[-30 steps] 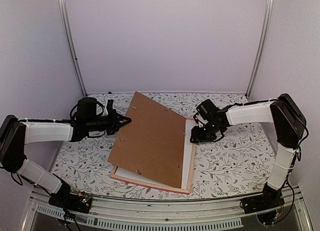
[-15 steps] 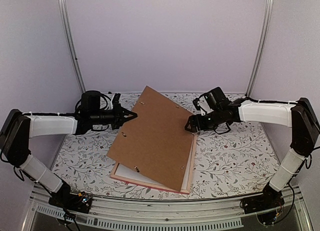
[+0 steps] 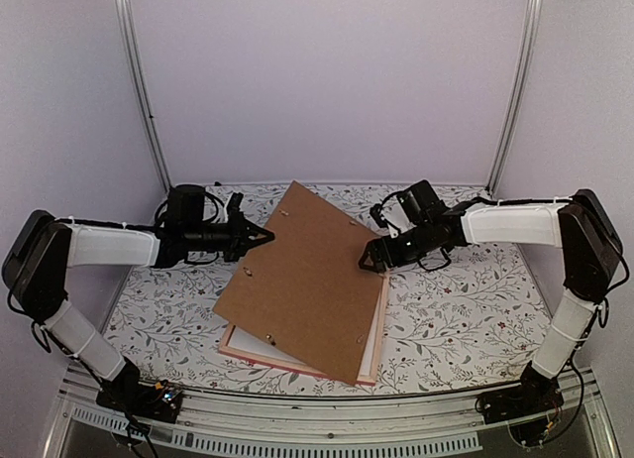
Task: Put the photo into the frame
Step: Adjust the fastener on the backboard.
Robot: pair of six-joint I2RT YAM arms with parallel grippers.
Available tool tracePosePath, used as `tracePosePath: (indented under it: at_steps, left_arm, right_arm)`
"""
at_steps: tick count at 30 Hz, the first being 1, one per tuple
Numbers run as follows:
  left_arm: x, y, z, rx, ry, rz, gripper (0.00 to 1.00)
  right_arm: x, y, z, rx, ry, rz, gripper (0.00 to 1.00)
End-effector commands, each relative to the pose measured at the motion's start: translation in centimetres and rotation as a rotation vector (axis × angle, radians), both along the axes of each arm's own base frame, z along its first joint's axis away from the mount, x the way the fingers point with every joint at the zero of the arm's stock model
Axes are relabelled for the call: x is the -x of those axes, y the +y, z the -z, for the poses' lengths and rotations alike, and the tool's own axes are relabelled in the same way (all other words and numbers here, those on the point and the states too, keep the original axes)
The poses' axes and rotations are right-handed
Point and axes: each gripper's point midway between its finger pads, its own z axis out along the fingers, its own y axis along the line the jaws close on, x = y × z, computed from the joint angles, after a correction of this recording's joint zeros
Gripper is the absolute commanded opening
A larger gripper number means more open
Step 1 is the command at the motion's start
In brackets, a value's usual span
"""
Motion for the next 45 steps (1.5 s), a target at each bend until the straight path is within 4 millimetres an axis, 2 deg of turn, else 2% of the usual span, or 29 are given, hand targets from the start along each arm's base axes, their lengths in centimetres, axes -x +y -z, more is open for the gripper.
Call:
tracePosePath:
  at_steps: [1, 9, 18, 24, 45]
  left_arm:
    - [-0.3, -0.9, -2.5, 0.042, -0.084, 0.028, 0.00]
    - [-0.2, -0.7, -2.6, 0.036, -0.090, 0.018, 0.00]
    - [-0.1, -0.6, -2.6, 0.035, -0.092, 0.017, 0.00]
    - [0.0, -0.5, -2.8, 0.034, -0.095, 0.014, 0.00]
    - [-0.2, -0.1, -2.6, 0.011, -0.105, -0.010, 0.00]
  right_arm:
    - [-0.4, 0.8, 0.9, -0.018, -0.002, -0.043, 0.84]
    - [-0.1, 1.2, 2.7, -0.029, 0.046, -0.066, 0.83]
    - [0.5, 0.5, 4.3, -0.015, 0.076, -0.055, 0.83]
    - [0.6, 0.1, 4.5, -0.018, 0.084, -0.045, 0.83]
    - [2.3, 0.6, 3.9, -0.096, 0.141, -0.068, 0.80]
